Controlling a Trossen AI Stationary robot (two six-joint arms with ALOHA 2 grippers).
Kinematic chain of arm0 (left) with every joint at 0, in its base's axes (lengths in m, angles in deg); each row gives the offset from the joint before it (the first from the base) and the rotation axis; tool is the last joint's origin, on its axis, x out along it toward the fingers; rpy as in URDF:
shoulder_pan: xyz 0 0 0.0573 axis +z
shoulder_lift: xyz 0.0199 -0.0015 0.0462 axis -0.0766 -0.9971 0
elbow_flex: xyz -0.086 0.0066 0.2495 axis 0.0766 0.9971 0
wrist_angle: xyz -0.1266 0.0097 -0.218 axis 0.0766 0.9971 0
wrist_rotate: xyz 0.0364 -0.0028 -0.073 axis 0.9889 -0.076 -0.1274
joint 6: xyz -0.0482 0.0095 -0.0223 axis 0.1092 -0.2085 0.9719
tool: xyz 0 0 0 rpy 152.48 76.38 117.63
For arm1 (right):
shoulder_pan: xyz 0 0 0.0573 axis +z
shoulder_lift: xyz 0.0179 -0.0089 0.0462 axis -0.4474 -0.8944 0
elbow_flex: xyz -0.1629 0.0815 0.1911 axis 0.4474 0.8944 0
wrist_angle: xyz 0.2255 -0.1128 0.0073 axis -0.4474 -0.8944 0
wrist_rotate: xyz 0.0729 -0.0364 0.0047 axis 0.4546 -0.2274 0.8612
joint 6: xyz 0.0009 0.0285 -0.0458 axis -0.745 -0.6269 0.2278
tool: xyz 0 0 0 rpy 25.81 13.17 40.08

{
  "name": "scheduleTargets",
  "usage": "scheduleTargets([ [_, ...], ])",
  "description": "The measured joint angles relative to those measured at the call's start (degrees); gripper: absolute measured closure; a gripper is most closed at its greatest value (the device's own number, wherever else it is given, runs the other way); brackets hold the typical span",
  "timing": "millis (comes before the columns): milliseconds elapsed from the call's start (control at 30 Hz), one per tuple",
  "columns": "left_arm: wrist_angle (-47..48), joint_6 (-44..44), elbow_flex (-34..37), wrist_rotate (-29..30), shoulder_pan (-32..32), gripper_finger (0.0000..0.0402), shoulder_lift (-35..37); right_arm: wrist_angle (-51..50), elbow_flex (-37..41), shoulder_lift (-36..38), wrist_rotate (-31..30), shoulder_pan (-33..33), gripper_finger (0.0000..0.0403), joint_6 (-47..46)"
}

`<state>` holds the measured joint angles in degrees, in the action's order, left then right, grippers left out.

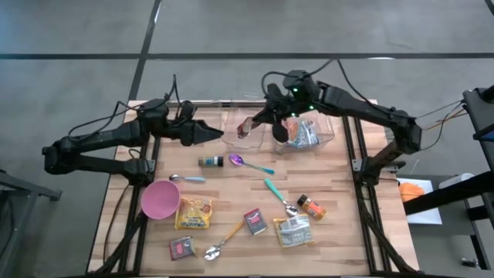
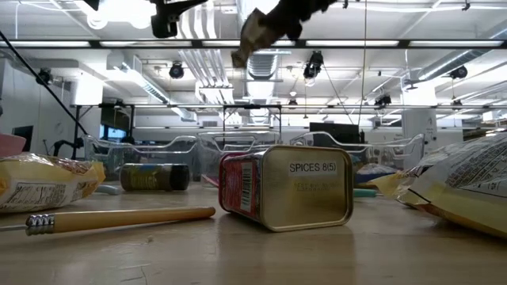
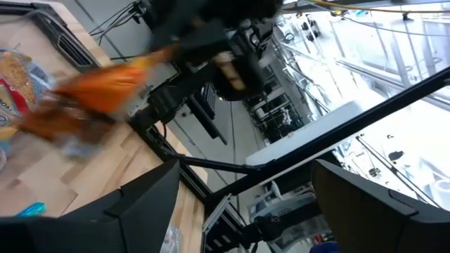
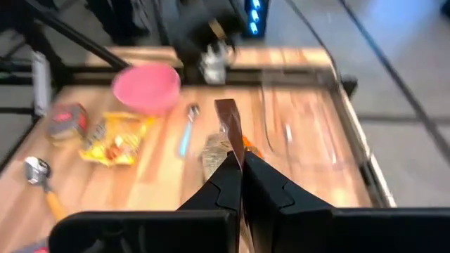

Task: Pick & Place Food Item
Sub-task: Put the orange seasoning pack into the middle transparent bin

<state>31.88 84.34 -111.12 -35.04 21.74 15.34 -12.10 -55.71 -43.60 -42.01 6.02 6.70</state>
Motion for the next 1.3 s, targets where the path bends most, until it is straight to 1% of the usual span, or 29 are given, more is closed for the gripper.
scheduleTargets([
  [167,1.1,-0.5,0.1,0.0,0.0,0.0074,0.0,-1.9,0.0,-3.9,-4.7,-0.8,0.0396,-0.9],
  [300,2.2,-0.9,0.1,0.0,0.0,0.0074,0.0,-3.1,-0.7,-6.9,-5.8,-1.4,0.0396,-2.6],
  [400,2.2,-1.1,0.1,0.0,0.0,0.0074,0.0,-4.4,-2.2,-8.9,-9.9,-1.4,0.0396,-1.3],
  [433,2.2,-1.1,0.1,0.0,0.0,0.0074,0.0,-5.2,-3.0,-9.8,-11.0,-1.4,0.0396,-0.8],
  [533,2.5,-1.3,0.1,0.0,0.0,0.0074,0.0,-9.0,-6.4,-12.9,-11.7,-1.5,0.0396,0.1],
  [700,2.9,-2.0,0.1,0.0,0.0,0.0074,0.0,-17.4,-14.0,-19.0,-15.3,-1.5,0.0396,2.0],
  [833,4.3,-2.4,0.1,0.0,0.0,0.0074,0.0,-23.6,-19.2,-23.7,-15.6,-1.5,0.0396,1.5],
  [967,5.9,-2.7,0.1,0.0,0.0,0.0074,0.0,-26.2,-22.1,-27.0,-15.5,-1.4,0.0396,0.6],
  [1100,6.0,-3.3,0.1,0.0,0.0,0.0074,0.0,-24.5,-21.0,-28.2,-15.1,-1.4,0.0396,-1.1],
  [1167,6.0,-3.5,0.1,0.0,0.0,0.0074,0.0,-22.1,-18.5,-27.8,-13.8,-1.4,0.0396,-2.0],
  [1300,6.0,-3.9,0.1,0.0,0.0,0.0074,0.0,-17.6,-12.8,-26.1,-13.5,-1.2,0.0396,-3.9],
])
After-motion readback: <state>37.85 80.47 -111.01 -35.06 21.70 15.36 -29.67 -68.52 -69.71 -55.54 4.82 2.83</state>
